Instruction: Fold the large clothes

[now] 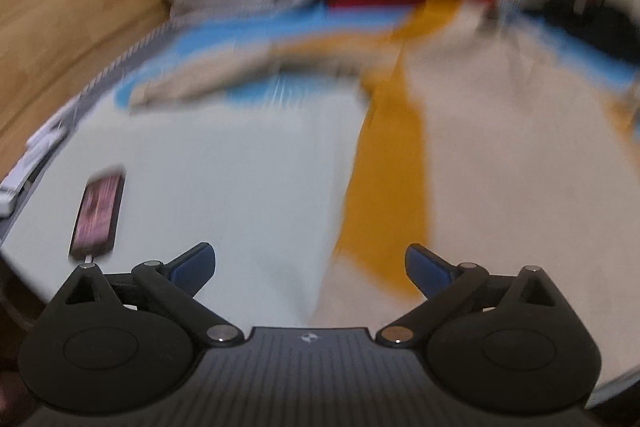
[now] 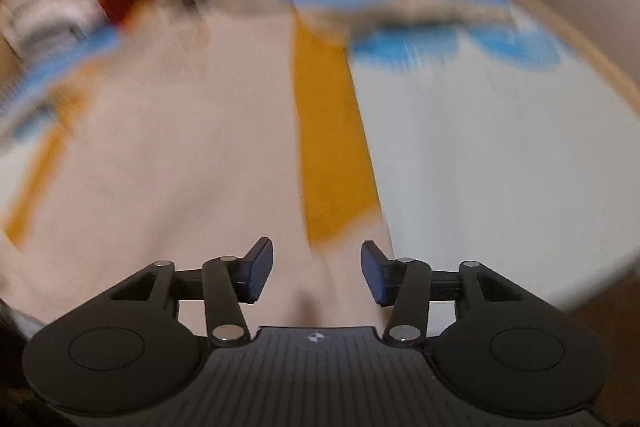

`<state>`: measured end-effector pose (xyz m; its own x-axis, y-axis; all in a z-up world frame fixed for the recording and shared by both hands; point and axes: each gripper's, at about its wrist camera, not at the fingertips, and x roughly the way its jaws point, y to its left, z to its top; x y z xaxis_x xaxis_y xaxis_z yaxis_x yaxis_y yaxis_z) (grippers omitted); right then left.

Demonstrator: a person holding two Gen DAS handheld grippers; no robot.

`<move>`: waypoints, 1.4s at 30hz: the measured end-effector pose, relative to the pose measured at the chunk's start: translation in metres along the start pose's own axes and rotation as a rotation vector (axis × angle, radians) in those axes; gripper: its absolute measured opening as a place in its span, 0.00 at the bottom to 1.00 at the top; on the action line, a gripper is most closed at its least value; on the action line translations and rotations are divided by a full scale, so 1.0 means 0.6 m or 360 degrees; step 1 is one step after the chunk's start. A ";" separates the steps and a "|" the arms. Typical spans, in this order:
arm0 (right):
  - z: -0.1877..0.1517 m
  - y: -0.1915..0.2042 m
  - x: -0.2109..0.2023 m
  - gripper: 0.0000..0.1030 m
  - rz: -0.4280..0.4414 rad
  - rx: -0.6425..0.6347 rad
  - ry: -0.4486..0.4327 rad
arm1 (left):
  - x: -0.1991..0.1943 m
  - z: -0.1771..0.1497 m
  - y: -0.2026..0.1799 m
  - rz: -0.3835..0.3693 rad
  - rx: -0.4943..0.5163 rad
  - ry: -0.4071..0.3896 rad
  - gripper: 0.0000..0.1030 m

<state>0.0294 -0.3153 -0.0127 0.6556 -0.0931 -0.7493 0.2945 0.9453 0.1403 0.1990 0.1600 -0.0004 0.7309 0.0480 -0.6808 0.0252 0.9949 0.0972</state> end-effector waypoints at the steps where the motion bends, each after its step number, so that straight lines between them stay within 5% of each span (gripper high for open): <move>1: 0.033 0.003 -0.028 0.52 0.0024 0.0007 -0.0092 | -0.023 0.029 0.002 -0.0047 -0.0036 -0.0084 1.00; 6: 0.178 0.014 -0.145 0.78 0.0296 0.0132 -0.0585 | -0.111 0.175 -0.012 -0.0191 -0.0105 -0.0396 1.00; 8: 0.230 0.017 -0.153 0.79 0.0341 0.0143 -0.0656 | -0.119 0.224 -0.031 -0.0217 -0.0106 -0.0481 1.00; 12: 0.314 0.042 -0.116 0.80 0.0340 0.0087 -0.0649 | -0.075 0.295 -0.069 -0.0170 -0.0085 -0.0509 1.00; 16: 0.398 0.066 -0.016 0.80 0.0308 0.0049 -0.0549 | 0.033 0.359 -0.102 -0.0131 -0.0090 -0.0403 1.00; 23: 0.588 0.100 0.261 0.81 0.0216 0.0167 -0.0325 | 0.305 0.455 -0.170 -0.0115 -0.0038 -0.0185 1.00; 30: 0.649 0.149 0.621 0.80 0.0081 0.0167 0.0036 | 0.544 0.383 -0.267 -0.0303 0.0106 0.0063 1.00; 32: 0.641 0.179 0.702 0.74 0.0154 0.0080 0.0132 | 0.581 0.354 -0.281 -0.0391 0.0136 0.0118 1.00; 34: 0.641 0.221 0.764 0.55 0.0253 -0.0032 0.0212 | 0.607 0.329 -0.290 -0.0449 0.0175 0.0137 1.00; 36: 0.641 0.272 0.818 0.53 0.0294 -0.0157 0.0278 | 0.629 0.305 -0.290 -0.0480 0.0168 0.0175 1.00; 39: 0.638 0.314 0.899 0.52 0.0097 -0.0222 0.0423 | 0.655 0.277 -0.283 -0.0489 0.0135 0.0209 1.00; 42: 0.659 0.301 0.923 0.51 -0.0183 -0.0094 0.0151 | 0.654 0.256 -0.279 -0.0431 0.0206 0.0111 1.00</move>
<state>0.7210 -0.3198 -0.1465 0.5506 -0.1744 -0.8163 0.3206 0.9471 0.0139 0.5861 -0.0013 -0.1724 0.6373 -0.2071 -0.7423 0.3028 0.9530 -0.0060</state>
